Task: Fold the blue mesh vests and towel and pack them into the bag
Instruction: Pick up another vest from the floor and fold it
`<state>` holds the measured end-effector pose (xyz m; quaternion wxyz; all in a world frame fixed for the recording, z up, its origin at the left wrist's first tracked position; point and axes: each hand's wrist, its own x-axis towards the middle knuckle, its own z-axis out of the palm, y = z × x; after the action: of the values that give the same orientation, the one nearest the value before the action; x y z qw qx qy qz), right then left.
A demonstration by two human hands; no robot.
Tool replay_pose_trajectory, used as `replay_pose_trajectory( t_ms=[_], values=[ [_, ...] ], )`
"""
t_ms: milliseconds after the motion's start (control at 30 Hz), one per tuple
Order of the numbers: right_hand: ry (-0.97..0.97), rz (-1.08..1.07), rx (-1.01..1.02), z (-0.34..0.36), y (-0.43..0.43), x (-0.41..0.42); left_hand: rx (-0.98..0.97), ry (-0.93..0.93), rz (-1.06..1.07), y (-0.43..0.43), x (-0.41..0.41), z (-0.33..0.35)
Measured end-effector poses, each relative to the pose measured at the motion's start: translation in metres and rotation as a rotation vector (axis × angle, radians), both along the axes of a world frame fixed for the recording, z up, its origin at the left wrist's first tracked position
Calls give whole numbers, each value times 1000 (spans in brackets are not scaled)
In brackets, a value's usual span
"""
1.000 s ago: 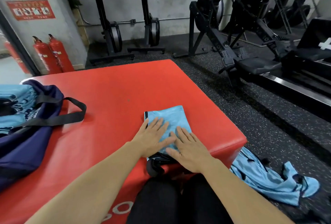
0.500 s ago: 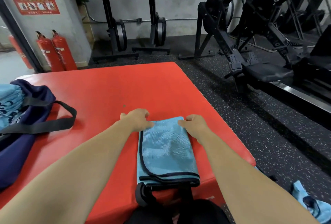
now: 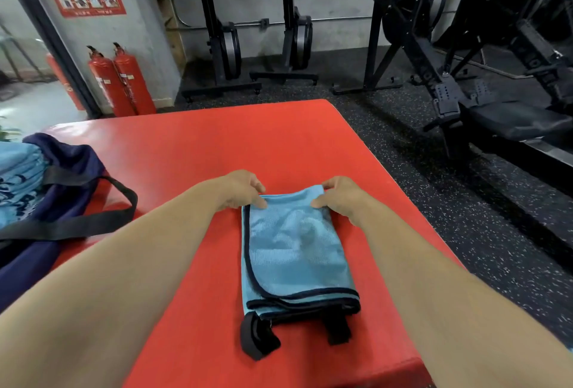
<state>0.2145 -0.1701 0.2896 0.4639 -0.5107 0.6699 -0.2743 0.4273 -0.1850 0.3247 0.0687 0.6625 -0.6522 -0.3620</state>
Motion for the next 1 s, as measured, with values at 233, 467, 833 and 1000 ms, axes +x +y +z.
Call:
replay_pose_trajectory(
  t_ms=[233, 467, 833, 1000],
  values=[
    [-9, 40, -141, 37, 30, -7, -172, 157, -89, 29, 8, 36],
    [331, 95, -426, 27, 115, -16, -389, 8, -274, 121, 6, 30],
    [910, 102, -507, 11, 196, -3, -548, -422, -443, 190, -4, -12],
    [833, 251, -565, 17, 192, 26, -539, -176, -215, 175, -25, 2]
  ],
)
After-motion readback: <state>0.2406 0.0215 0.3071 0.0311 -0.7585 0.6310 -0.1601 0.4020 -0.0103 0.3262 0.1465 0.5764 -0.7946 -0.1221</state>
